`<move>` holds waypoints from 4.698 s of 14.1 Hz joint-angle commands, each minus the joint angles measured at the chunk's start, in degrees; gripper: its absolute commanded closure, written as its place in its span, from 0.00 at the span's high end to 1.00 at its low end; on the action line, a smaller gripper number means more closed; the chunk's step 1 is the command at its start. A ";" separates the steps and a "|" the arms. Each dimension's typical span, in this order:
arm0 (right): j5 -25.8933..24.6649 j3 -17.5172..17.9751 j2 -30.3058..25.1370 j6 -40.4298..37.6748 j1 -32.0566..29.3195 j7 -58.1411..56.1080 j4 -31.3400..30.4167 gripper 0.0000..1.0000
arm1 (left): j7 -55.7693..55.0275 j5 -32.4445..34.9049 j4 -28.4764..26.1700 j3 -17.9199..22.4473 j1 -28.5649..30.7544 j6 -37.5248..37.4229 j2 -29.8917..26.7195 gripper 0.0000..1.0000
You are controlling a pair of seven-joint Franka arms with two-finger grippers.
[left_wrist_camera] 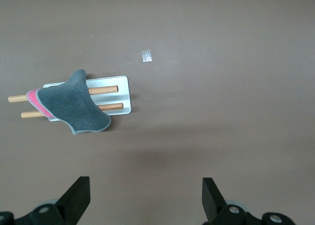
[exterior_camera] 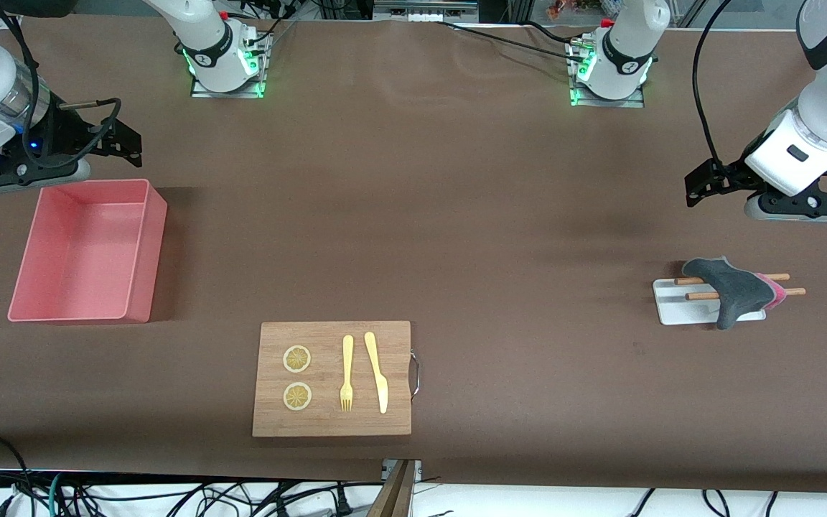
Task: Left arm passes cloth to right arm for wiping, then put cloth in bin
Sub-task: 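Move the left gripper down toward the grey cloth on the stand, then grasp the grey cloth with the left gripper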
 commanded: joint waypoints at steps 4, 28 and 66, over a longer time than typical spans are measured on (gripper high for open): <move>1.19 0.68 0.33 -1.08 -0.93 -0.85 1.33 1.00 | 0.78 1.25 1.85 0.62 -0.73 -0.82 0.84 1.00; 1.46 0.59 0.33 -1.25 -0.93 -0.68 1.33 1.00 | 0.43 1.16 1.85 1.32 0.49 -1.69 4.26 1.00; 1.46 0.59 0.33 -0.73 -0.93 -0.86 1.33 1.00 | 13.96 5.98 17.94 0.71 12.54 7.18 33.44 0.54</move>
